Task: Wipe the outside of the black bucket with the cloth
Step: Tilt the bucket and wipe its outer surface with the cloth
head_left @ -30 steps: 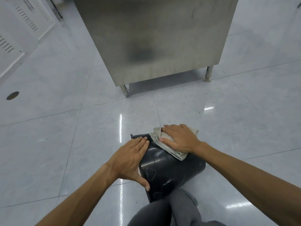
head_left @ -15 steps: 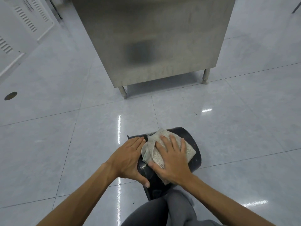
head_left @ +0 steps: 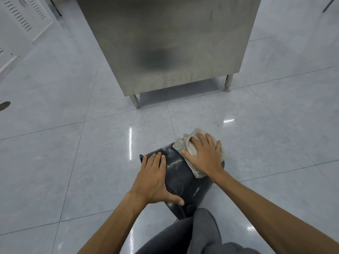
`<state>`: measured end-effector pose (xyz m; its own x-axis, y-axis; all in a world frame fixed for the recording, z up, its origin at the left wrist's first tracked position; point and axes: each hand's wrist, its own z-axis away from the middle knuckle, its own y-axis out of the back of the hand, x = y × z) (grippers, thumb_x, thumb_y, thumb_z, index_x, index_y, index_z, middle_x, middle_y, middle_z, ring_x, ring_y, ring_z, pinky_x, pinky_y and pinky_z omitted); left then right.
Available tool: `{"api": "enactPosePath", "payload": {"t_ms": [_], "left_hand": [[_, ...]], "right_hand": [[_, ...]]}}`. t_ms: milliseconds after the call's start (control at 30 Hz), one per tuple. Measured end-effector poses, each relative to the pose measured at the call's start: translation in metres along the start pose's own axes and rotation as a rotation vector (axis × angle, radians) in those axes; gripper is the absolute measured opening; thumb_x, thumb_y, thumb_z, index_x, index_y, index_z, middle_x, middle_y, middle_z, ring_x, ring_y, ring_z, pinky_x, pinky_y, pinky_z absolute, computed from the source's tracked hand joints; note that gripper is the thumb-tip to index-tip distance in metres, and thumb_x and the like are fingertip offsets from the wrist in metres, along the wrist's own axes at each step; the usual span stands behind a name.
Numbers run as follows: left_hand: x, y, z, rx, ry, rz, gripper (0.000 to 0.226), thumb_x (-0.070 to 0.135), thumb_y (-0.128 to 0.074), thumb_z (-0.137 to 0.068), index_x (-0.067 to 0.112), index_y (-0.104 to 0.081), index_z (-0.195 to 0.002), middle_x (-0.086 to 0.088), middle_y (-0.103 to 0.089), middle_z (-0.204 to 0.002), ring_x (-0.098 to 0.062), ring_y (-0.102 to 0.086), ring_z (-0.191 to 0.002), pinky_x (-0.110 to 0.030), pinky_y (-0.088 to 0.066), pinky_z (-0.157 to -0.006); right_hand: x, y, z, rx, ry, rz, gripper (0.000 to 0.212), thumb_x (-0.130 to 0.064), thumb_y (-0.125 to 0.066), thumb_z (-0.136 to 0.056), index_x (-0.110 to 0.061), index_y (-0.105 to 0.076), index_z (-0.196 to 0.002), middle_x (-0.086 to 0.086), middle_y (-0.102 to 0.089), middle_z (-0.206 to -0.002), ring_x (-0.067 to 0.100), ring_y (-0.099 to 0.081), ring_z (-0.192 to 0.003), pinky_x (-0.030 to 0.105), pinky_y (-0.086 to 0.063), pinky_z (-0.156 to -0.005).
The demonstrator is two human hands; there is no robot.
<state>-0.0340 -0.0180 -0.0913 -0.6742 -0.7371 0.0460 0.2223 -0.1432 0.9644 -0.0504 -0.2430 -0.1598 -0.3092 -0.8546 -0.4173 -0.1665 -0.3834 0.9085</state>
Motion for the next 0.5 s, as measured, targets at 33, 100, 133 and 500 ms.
{"api": "enactPosePath", "payload": {"t_ms": [33, 100, 133, 500], "left_hand": [[0.001, 0.0, 0.001, -0.007, -0.001, -0.005, 0.155, 0.109, -0.04, -0.046, 0.007, -0.007, -0.159, -0.012, -0.007, -0.168, -0.031, -0.004, -0.154, -0.052, 0.001, -0.125], [0.0, 0.0, 0.0, -0.005, 0.006, -0.009, 0.157, 0.109, -0.039, -0.045, 0.006, -0.01, -0.159, -0.012, -0.01, -0.167, -0.031, -0.006, -0.154, -0.052, -0.002, -0.125], [-0.002, 0.0, -0.002, 0.002, 0.007, -0.011, 0.157, 0.109, -0.039, -0.044, 0.006, -0.012, -0.159, -0.012, -0.013, -0.167, -0.031, -0.008, -0.154, -0.051, -0.003, -0.125], [-0.007, 0.002, -0.014, 0.017, 0.059, 0.102, 0.157, 0.108, -0.04, -0.042, 0.006, -0.013, -0.158, -0.01, -0.019, -0.165, -0.029, -0.014, -0.151, -0.05, -0.003, -0.125]], "right_hand": [[-0.004, -0.001, 0.005, -0.011, -0.02, 0.0, 0.084, -0.085, -0.021, -0.083, -0.038, -0.042, -0.149, -0.002, -0.029, -0.166, 0.029, -0.011, -0.156, 0.064, -0.004, -0.121], [-0.015, -0.004, 0.021, -0.032, -0.046, -0.022, 0.089, -0.085, -0.021, -0.082, -0.035, -0.031, -0.155, 0.002, -0.019, -0.169, 0.033, -0.001, -0.157, 0.066, 0.001, -0.12], [-0.022, -0.006, 0.032, -0.03, -0.045, -0.044, 0.091, -0.086, -0.021, -0.083, -0.034, -0.026, -0.158, 0.002, -0.015, -0.17, 0.034, 0.003, -0.158, 0.066, 0.003, -0.12], [-0.034, -0.017, 0.041, 0.028, -0.078, -0.275, 0.071, -0.076, -0.017, -0.093, -0.042, -0.037, -0.152, -0.009, -0.013, -0.169, 0.023, 0.004, -0.158, 0.064, 0.004, -0.123]]}}
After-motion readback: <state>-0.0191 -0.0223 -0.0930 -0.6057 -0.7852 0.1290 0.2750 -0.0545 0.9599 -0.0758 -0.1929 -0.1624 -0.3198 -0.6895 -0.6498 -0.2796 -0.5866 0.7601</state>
